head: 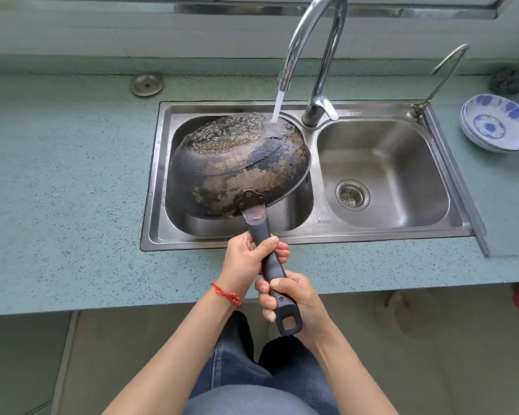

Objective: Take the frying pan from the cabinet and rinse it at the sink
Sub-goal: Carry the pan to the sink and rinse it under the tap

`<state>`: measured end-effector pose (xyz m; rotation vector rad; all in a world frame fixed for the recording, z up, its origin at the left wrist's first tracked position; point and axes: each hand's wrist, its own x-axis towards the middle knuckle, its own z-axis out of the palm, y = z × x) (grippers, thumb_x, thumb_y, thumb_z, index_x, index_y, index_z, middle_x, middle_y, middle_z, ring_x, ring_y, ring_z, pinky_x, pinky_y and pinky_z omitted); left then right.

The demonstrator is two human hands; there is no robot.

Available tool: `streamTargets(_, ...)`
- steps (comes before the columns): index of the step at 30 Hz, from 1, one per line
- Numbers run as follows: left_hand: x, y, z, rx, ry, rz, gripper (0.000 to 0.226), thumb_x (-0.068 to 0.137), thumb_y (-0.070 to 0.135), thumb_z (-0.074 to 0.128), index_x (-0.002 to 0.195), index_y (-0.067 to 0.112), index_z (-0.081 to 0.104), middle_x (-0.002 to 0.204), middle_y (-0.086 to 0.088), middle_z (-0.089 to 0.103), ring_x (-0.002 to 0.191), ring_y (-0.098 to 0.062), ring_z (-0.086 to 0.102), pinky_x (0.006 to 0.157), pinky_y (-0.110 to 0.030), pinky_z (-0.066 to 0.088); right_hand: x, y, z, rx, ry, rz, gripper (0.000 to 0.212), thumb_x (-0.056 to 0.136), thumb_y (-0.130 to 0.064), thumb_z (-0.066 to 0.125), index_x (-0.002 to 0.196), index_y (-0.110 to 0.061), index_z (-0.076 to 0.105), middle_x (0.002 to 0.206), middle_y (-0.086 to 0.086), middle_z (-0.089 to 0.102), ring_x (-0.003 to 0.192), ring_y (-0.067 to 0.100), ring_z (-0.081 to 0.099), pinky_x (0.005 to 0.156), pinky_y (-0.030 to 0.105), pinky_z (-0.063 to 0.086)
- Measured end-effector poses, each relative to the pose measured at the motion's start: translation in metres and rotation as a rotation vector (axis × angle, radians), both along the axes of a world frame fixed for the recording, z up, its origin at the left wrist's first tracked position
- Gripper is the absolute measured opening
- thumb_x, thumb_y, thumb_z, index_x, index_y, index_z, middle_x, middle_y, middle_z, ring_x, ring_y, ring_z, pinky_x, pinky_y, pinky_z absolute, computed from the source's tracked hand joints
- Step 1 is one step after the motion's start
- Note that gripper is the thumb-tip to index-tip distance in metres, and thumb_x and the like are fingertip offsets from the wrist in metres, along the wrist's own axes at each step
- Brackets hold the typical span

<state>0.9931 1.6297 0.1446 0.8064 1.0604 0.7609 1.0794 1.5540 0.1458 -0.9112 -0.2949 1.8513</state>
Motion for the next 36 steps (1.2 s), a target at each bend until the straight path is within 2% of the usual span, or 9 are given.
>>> streamTargets(10,-0.001,0.002,0.0,0.037,0.051,0.015,0.012,0.084,-0.001,0.055,0.072,0.0,0.056,0.064,-0.011,0.065,0.052,-0.011,0.065,0.054,-0.022,0.055,-0.004,0.003,-0.006,-0.026,0.124,-0.008,0.017,0.068,-0.011,0.058,0.08,-0.003,0.048,0.067,0.004,0.054,0.047,0.008,0.049,0.039,0.019,0.045)
streamTargets(15,0.002,0.001,-0.006,-0.01,-0.004,-0.023,0.013,0.085,0.001,0.053,0.074,-0.004,0.058,0.057,-0.003,0.068,0.053,-0.01,0.065,0.054,-0.021,0.054,-0.001,0.001,-0.004,-0.013,-0.026,-0.016,0.016,0.064,-0.012,0.06,0.072,-0.001,0.052,0.065,0.006,0.053,0.046,0.012,0.049,0.038,0.022,0.045)
streamTargets(20,0.006,-0.001,-0.01,-0.046,-0.067,-0.058,0.018,0.086,0.002,0.052,0.07,0.004,0.06,0.058,-0.002,0.069,0.055,-0.01,0.065,0.055,-0.023,0.055,0.005,-0.004,-0.005,-0.014,-0.161,-0.021,0.02,0.063,-0.013,0.061,0.075,0.0,0.054,0.062,0.009,0.052,0.044,0.015,0.049,0.038,0.025,0.045)
streamTargets(25,0.011,-0.005,-0.015,-0.098,-0.153,-0.076,0.019,0.086,0.0,0.049,0.071,0.006,0.059,0.059,-0.002,0.069,0.054,-0.011,0.064,0.055,-0.023,0.054,0.009,-0.008,-0.002,-0.029,-0.289,-0.034,0.002,0.069,-0.003,0.053,0.068,-0.003,0.055,0.061,0.011,0.051,0.042,0.017,0.049,0.037,0.026,0.045)
streamTargets(30,0.016,-0.007,-0.021,-0.148,-0.268,-0.074,0.007,0.08,0.005,0.054,0.075,0.005,0.058,0.06,-0.004,0.069,0.055,-0.012,0.063,0.055,-0.023,0.054,0.013,-0.012,-0.003,-0.052,-0.411,-0.028,0.012,0.07,-0.003,0.05,0.061,-0.009,0.057,0.057,0.013,0.052,0.039,0.02,0.048,0.037,0.027,0.045)
streamTargets(33,0.018,-0.008,-0.023,-0.173,-0.296,-0.082,0.005,0.082,0.003,0.053,0.078,0.004,0.056,0.06,-0.003,0.068,0.055,-0.013,0.063,0.055,-0.024,0.053,0.015,-0.013,-0.002,-0.057,-0.462,-0.021,0.008,0.069,-0.003,0.05,0.063,-0.006,0.056,0.054,0.013,0.052,0.038,0.021,0.048,0.037,0.027,0.046)
streamTargets(36,0.02,-0.008,-0.02,-0.178,-0.295,-0.081,0.013,0.087,-0.001,0.046,0.079,0.004,0.055,0.058,-0.002,0.068,0.054,-0.012,0.063,0.055,-0.023,0.054,0.016,-0.013,0.001,-0.05,-0.486,-0.012,0.004,0.068,-0.004,0.051,0.067,-0.001,0.054,0.052,0.012,0.052,0.037,0.019,0.048,0.037,0.026,0.046)
